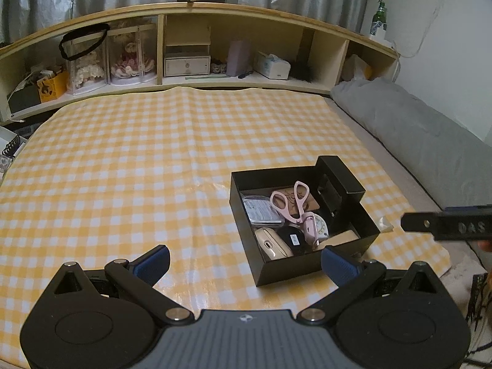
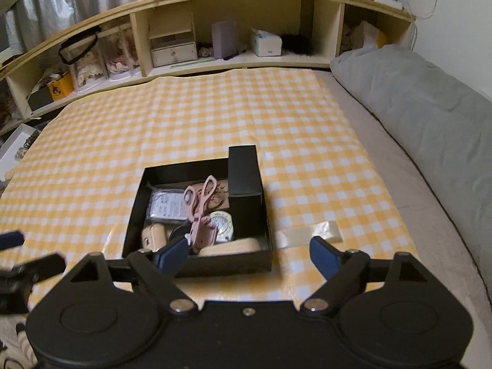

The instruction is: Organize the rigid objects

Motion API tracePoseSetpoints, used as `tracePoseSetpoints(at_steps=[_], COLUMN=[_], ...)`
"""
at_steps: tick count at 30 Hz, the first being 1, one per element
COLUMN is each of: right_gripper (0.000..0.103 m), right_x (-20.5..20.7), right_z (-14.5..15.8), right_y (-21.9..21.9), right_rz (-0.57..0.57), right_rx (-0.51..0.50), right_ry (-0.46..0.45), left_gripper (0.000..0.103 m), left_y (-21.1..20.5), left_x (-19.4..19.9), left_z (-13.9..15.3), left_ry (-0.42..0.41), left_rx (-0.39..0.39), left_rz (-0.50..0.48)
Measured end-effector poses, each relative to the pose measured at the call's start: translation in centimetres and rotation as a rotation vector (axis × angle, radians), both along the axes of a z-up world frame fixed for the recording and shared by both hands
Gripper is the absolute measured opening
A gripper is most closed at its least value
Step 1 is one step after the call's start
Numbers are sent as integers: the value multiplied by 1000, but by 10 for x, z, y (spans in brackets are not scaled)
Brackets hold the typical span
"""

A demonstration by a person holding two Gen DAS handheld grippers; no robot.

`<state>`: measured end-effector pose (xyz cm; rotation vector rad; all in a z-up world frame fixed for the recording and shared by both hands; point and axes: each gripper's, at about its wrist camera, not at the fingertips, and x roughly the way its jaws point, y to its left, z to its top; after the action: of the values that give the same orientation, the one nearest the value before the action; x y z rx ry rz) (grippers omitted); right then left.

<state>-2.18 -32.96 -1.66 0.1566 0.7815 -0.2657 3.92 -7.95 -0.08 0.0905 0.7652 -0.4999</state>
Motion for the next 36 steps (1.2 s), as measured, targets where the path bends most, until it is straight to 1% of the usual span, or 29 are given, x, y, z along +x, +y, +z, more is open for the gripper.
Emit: tracePoseSetpoints(at_steps=[3, 7, 10, 14, 19, 23, 36], right_gripper=[99, 103, 103, 103, 103, 103, 103], right_x=[-14, -30, -39, -47, -50, -53, -53], right_z=[1, 2, 2, -1, -4, -5, -9], right_y=[7, 17, 22, 21, 24, 25, 28], right_rz=[-10, -28, -40, -60, -52, -69, -77], right_rx=[-15, -80, -113, -109, -107, -110, -117], right_ry=[-19, -60, -81, -106, -132, -154, -160], left_gripper=[103, 103, 103, 103, 103, 103, 103], left_y=[0, 1, 3, 5, 6, 6, 5], left_x=[-5, -9, -11, -12, -14, -14, -15], left_z=[0, 0, 0, -2, -3, -3, -2], left_ry=[-11, -30, -36, -35, -34, -41, -45], left_rx=[7, 11, 17, 25, 21, 25, 18], left_rz=[-5, -2, 10, 22, 21, 20, 29])
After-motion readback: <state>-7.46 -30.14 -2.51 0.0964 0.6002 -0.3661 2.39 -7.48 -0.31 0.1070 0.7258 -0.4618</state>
